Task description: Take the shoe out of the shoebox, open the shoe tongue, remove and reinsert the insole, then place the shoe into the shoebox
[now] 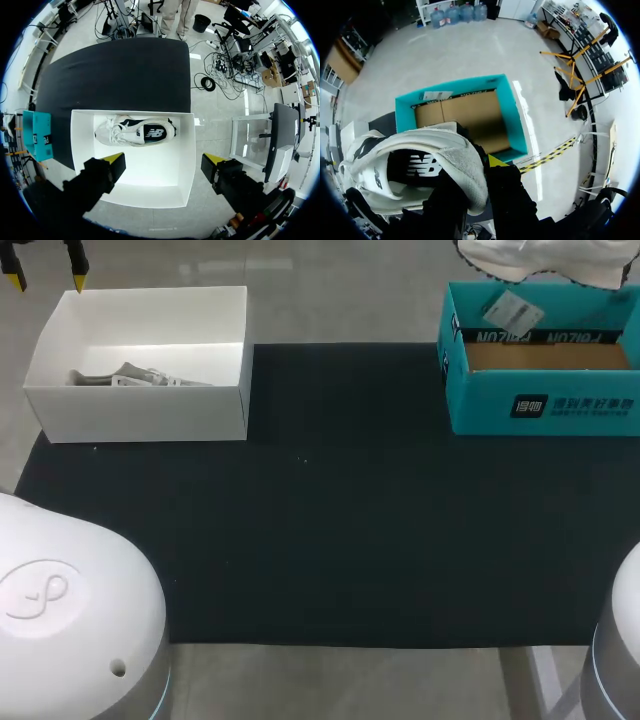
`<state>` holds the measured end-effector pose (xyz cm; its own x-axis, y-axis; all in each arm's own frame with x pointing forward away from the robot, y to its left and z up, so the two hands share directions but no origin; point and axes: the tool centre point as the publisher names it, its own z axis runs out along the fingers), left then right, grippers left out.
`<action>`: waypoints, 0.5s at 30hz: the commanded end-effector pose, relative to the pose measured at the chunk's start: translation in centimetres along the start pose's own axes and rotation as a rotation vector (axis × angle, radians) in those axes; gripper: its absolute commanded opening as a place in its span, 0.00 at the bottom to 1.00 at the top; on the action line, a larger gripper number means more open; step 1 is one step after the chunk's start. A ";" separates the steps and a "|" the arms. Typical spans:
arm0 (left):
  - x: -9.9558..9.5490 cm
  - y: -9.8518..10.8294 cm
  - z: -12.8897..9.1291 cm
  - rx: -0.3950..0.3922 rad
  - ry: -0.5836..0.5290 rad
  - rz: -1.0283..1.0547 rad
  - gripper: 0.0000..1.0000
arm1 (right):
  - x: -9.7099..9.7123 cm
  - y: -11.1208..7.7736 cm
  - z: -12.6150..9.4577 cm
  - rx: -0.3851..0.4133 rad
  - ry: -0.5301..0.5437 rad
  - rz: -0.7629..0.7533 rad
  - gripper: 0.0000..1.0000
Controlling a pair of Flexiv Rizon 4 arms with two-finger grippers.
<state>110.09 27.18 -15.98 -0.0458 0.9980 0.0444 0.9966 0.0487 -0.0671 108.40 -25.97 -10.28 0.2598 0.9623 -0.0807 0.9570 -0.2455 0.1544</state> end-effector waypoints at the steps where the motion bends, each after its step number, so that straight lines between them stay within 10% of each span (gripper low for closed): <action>1: 0.0 0.0 0.0 0.000 0.001 0.000 1.00 | 1.5 -5.5 -0.2 -0.065 0.005 -0.009 0.00; 15: 0.0 0.0 0.0 0.000 0.001 0.000 1.00 | 8.9 -17.5 0.9 -0.015 -0.051 -0.033 0.00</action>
<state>110.10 27.17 -15.98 -0.0457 0.9980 0.0444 0.9965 0.0486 -0.0673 97.50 -15.17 -13.93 0.2203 0.9684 -0.1170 0.9750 -0.2152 0.0548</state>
